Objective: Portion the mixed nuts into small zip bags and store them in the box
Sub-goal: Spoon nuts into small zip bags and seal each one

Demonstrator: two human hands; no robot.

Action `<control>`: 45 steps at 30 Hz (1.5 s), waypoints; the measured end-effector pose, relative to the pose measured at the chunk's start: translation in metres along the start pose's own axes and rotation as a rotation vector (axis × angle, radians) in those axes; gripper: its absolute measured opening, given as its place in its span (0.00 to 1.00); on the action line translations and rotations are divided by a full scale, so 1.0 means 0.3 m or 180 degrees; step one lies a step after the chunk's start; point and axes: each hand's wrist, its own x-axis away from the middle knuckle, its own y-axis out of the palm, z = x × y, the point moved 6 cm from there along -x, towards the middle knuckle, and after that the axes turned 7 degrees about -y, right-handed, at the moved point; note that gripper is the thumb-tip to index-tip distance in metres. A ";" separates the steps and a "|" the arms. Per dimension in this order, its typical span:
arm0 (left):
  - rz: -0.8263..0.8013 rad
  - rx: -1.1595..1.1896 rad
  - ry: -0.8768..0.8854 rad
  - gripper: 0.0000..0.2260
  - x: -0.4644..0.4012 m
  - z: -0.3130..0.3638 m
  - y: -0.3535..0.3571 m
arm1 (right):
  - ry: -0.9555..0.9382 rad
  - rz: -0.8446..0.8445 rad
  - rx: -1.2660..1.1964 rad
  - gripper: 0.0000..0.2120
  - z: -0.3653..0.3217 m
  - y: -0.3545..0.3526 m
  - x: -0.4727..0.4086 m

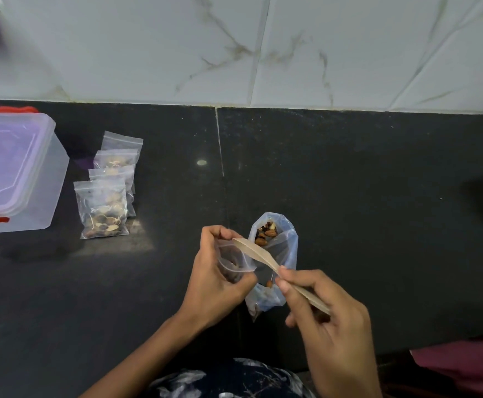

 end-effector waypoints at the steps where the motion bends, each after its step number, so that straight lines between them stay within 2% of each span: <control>1: 0.0012 0.0014 -0.0016 0.24 0.000 0.000 0.000 | -0.0144 0.0028 0.0134 0.09 -0.006 0.003 -0.002; 5: 0.0014 0.0011 -0.0048 0.25 -0.001 0.004 -0.004 | -0.0286 0.0121 0.0271 0.10 -0.009 0.008 0.001; 8: 0.0008 -0.0057 -0.0125 0.24 -0.004 0.003 -0.016 | 0.0498 0.1017 -0.0407 0.03 0.038 -0.068 -0.003; 10: 0.0026 -0.0068 -0.0199 0.23 -0.011 -0.001 -0.030 | 0.1158 0.1278 -0.0596 0.07 0.120 -0.100 -0.008; 14: 0.0166 -0.0092 -0.0347 0.24 -0.030 0.014 -0.064 | 0.1958 0.0549 -0.0462 0.07 0.290 -0.053 -0.025; 18: 0.0142 -0.0280 -0.0620 0.26 -0.055 0.023 -0.088 | 0.2393 0.0359 -0.0703 0.01 0.388 0.004 -0.029; 20: 0.0071 -0.0300 -0.0782 0.27 -0.067 0.016 -0.096 | 0.2507 0.0336 -0.0554 0.10 0.406 0.010 -0.038; 21: 0.0064 -0.0308 -0.0854 0.27 -0.070 0.014 -0.102 | 0.2519 0.0324 -0.0344 0.18 0.397 0.003 -0.042; 23: 0.0066 -0.0301 -0.0915 0.26 -0.073 0.008 -0.115 | 0.2251 0.0530 0.0584 0.32 0.343 -0.053 -0.055; 24: 0.0083 -0.0266 -0.0915 0.25 -0.070 0.013 -0.120 | 0.1936 0.0778 0.1044 0.35 0.291 -0.087 -0.066; 25: 0.0088 -0.0202 -0.0905 0.23 -0.066 0.025 -0.123 | 0.1549 0.1012 0.1258 0.34 0.226 -0.107 -0.078; 26: 0.0075 -0.0090 -0.0885 0.21 -0.060 0.040 -0.122 | 0.1190 0.1103 0.1205 0.29 0.167 -0.106 -0.094; 28: 0.0028 0.0163 -0.0896 0.19 -0.042 0.075 -0.116 | 0.0873 0.0656 0.0555 0.17 0.095 -0.031 -0.133; 31: 0.0075 0.0608 -0.0861 0.19 -0.017 0.121 -0.125 | 0.1238 -0.0640 -0.0924 0.12 0.042 0.169 -0.155; 33: 0.0269 0.0801 -0.0818 0.18 -0.003 0.137 -0.150 | 0.1424 -0.1089 -0.1495 0.12 0.015 0.265 -0.152; 36: 0.0528 0.0909 -0.0886 0.15 0.016 0.135 -0.196 | 0.1434 -0.0943 -0.1781 0.09 0.014 0.326 -0.144; 41: 0.0244 0.1129 -0.1191 0.13 0.033 0.119 -0.252 | 0.1480 -0.0665 -0.1793 0.06 0.016 0.346 -0.145; 45: 0.0365 0.1075 -0.1121 0.07 0.043 0.096 -0.288 | 0.1343 -0.0528 -0.1627 0.04 0.013 0.354 -0.150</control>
